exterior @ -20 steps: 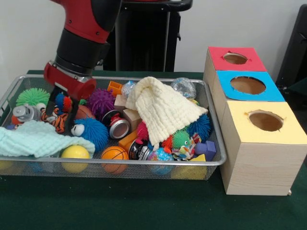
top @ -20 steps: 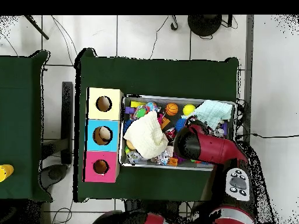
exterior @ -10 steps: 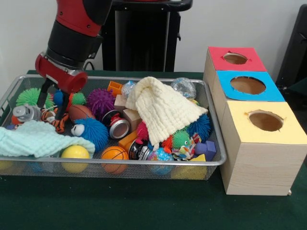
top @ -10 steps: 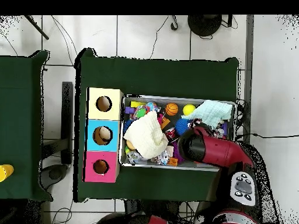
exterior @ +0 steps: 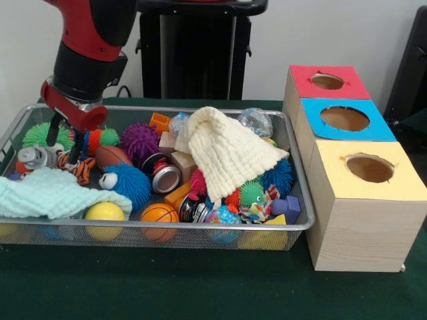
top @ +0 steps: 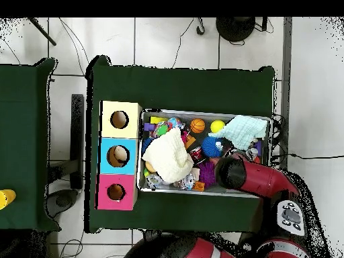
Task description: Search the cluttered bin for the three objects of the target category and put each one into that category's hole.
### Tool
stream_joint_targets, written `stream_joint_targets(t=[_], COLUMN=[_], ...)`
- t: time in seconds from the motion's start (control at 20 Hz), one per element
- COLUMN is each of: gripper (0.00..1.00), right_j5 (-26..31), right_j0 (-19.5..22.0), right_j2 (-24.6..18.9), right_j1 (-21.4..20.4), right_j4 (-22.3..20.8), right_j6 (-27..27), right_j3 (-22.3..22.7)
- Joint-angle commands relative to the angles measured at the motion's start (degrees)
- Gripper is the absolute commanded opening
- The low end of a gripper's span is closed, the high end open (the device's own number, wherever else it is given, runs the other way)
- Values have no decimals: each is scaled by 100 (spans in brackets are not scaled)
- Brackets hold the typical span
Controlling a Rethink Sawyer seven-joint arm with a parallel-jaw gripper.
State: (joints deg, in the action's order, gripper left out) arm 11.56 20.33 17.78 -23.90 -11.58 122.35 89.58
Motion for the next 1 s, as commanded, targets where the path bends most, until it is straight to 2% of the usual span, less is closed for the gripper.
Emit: stream_joint_targets(t=[0.05, 0.2, 0.55, 1.0], gripper=[100, 100, 100, 100], right_j5=[901, 1114, 987, -70], right_j0=[214, 257, 335, -9], right_j2=[-748, -795, -979, -767], right_j1=[257, 241, 321, 134], right_j4=[-233, -227, -220, -350], right_j6=[-325, -399, -299, 244], right_j3=[-33, -42, 58, 342])
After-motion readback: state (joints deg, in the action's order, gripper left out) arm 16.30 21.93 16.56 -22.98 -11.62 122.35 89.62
